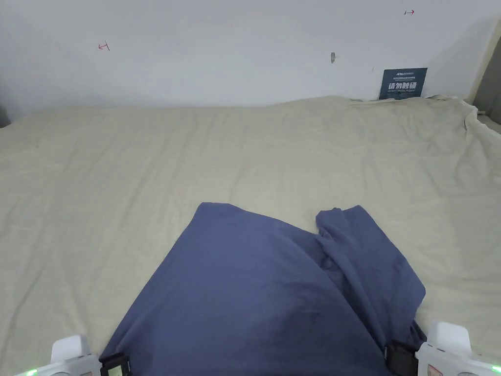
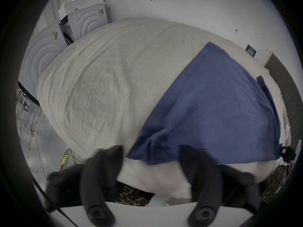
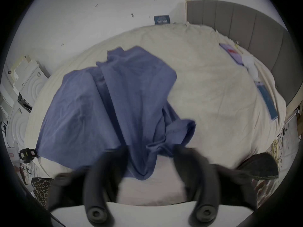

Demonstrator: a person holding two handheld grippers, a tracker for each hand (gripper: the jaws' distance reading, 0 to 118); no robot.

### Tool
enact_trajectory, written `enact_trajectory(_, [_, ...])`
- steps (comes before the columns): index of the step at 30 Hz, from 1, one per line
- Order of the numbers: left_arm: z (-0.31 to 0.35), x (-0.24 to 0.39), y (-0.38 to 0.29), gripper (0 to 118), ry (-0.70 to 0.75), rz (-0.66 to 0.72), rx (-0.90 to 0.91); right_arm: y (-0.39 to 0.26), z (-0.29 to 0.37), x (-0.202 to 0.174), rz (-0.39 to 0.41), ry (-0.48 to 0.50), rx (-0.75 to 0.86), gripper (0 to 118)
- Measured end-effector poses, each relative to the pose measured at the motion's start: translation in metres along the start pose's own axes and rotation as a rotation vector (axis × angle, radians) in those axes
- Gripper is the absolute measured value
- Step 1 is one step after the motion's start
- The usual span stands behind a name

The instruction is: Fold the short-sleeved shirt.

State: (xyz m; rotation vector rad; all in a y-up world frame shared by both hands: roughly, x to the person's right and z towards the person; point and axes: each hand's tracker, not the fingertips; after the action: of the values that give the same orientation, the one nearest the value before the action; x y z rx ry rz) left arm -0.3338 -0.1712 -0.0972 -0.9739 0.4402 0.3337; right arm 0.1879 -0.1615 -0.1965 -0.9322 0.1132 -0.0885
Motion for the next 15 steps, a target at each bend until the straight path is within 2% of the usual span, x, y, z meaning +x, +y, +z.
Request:
enact_trajectory(1, [0.009, 0.002, 0.005, 106, -0.030, 0.010, 0.033, 0.005, 0.010, -0.001, 0.004, 0.009, 0.041, 96])
enact_trajectory(4, [0.041, 0.015, 0.022, 106, -0.103, 0.032, 0.124, 0.024, 0.042, -0.006, 0.004, 0.041, 0.153, 95])
enact_trajectory(10, [0.102, 0.054, 0.053, 110, -0.173, -0.058, 0.386, 0.060, 0.094, -0.001, 0.022, 0.073, 0.383, 98])
enact_trajectory(12, [0.117, 0.069, 0.061, 113, -0.182, -0.081, 0.459, 0.067, 0.110, -0.004, 0.047, 0.074, 0.440, 98])
enact_trajectory(15, [0.136, 0.089, 0.068, 111, -0.210, -0.120, 0.542, 0.072, 0.129, -0.010, 0.100, 0.052, 0.533, 97])
